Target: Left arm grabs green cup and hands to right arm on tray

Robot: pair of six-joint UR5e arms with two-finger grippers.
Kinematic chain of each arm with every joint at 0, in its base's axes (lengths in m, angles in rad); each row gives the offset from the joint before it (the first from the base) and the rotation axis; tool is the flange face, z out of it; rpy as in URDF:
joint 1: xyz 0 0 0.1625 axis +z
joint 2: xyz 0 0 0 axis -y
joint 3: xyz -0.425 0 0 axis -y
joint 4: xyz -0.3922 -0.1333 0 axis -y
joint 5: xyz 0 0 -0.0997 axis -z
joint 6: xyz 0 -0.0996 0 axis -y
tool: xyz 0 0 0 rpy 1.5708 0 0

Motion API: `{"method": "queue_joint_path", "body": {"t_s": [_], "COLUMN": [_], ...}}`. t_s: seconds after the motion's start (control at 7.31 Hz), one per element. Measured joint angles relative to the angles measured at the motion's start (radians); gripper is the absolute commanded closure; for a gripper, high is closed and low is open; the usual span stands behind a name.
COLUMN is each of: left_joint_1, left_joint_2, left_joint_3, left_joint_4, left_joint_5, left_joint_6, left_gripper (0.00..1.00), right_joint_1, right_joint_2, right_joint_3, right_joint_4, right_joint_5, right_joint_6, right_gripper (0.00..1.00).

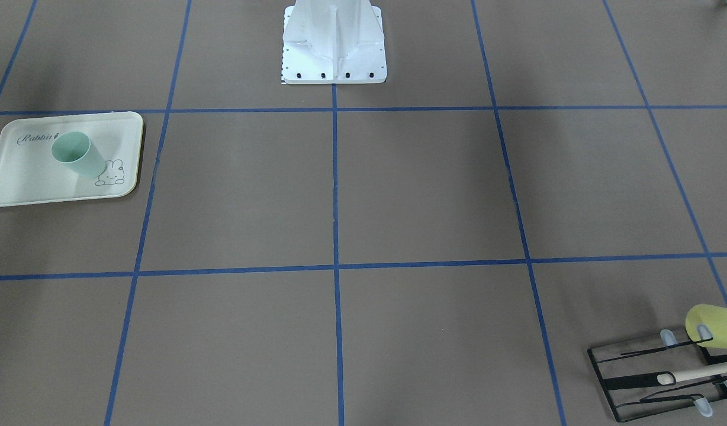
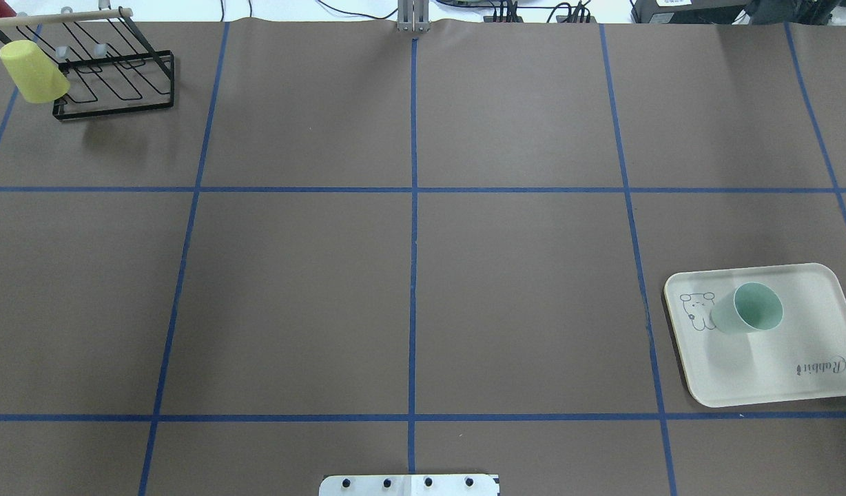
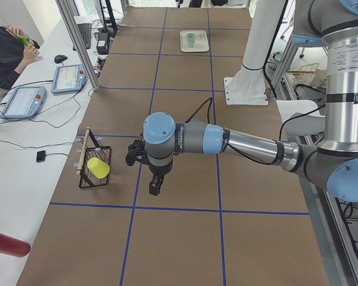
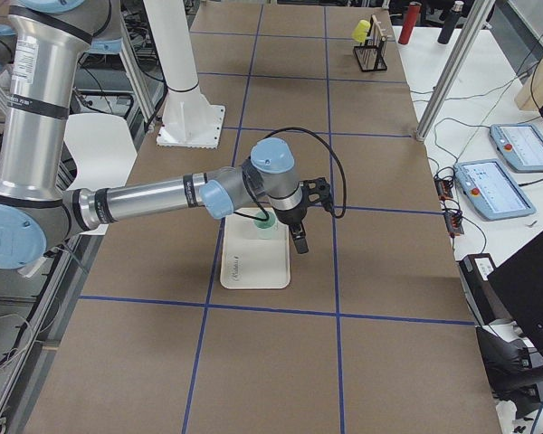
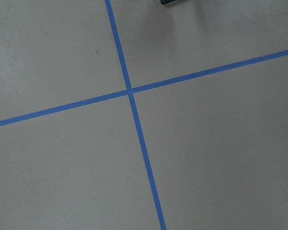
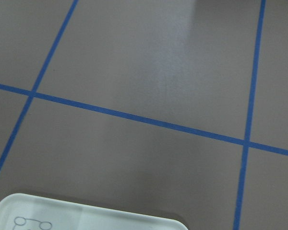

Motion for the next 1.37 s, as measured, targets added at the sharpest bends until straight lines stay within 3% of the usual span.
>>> {"method": "queue_joint_path", "body": {"t_s": [0.27, 0.41, 0.68, 1.37], "left_joint_1": [0.000, 0.000, -0.004, -0.006], "left_joint_2": [0.006, 0.011, 0.016, 0.015], "left_joint_3": [0.005, 0.014, 0.023, 0.029], "left_joint_4": [0.001, 0.000, -0.004, -0.022], "left_joint_5": [0.016, 0.019, 0.020, 0.019], "left_joint_6": [0.001, 0.000, -0.003, 0.002], "left_gripper": [0.00, 0.00, 0.00, 0.00], "right_joint_1": [0.089, 0.119, 0.152, 0.165], "right_joint_2": [0.077, 0.068, 0.006, -0.043], "right_joint_3": [-0.027, -0.049, -0.069, -0.070], "right_joint_4": [-0.291, -0.343, -0.362, -0.221], "right_joint_5": [0.012, 0.027, 0.080, 0.102], "right_joint_6": [-0.164, -0.195, -0.210, -0.123], "right_gripper": [0.01, 0.01, 0.00, 0.00]}}
